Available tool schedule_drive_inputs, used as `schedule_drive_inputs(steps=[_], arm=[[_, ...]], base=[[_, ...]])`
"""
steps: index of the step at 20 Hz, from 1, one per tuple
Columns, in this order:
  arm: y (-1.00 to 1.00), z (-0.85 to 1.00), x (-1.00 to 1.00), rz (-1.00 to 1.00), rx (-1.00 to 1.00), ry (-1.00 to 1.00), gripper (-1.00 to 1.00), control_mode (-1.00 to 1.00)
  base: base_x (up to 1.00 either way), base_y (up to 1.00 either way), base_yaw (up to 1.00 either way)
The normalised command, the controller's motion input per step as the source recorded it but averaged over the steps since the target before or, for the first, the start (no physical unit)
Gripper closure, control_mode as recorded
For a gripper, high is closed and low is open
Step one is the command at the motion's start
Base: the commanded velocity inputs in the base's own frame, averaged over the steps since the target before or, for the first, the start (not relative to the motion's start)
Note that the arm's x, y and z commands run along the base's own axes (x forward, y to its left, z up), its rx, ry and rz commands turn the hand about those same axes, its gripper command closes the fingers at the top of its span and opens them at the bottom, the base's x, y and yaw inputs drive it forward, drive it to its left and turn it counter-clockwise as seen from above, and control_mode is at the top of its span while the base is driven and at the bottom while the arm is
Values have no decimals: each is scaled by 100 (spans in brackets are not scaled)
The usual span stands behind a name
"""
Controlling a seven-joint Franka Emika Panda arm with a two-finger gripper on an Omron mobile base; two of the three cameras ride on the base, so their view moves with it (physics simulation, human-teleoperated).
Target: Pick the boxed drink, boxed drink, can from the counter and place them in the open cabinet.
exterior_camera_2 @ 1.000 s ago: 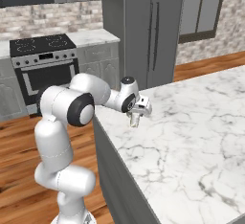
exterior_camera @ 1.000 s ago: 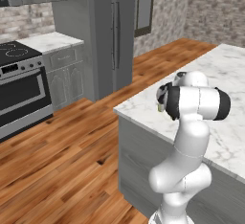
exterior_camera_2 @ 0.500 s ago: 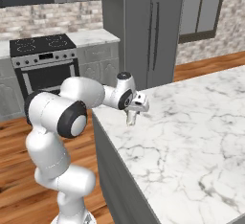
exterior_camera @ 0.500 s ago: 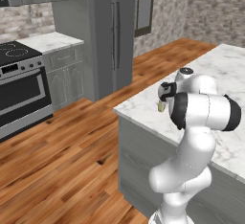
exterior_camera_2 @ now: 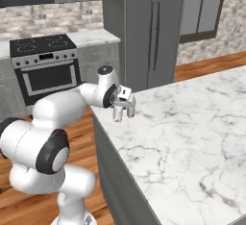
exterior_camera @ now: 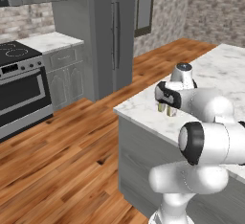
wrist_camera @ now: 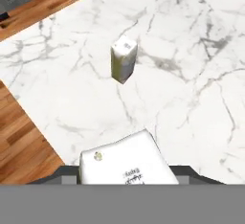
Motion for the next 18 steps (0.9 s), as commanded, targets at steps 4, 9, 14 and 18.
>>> schedule_drive_inputs(steps=[4, 9, 14, 18], arm=[[45, 55, -67, 0, 0, -7, 100, -100], [29, 53, -74, -1, 0, -6, 100, -100], [17, 54, -82, -1, 0, -11, 100, -100], [18, 47, -69, 0, 0, -13, 100, -100]], base=[[0, 0, 0], [0, 0, 0], [0, 0, 0], [0, 0, 0]])
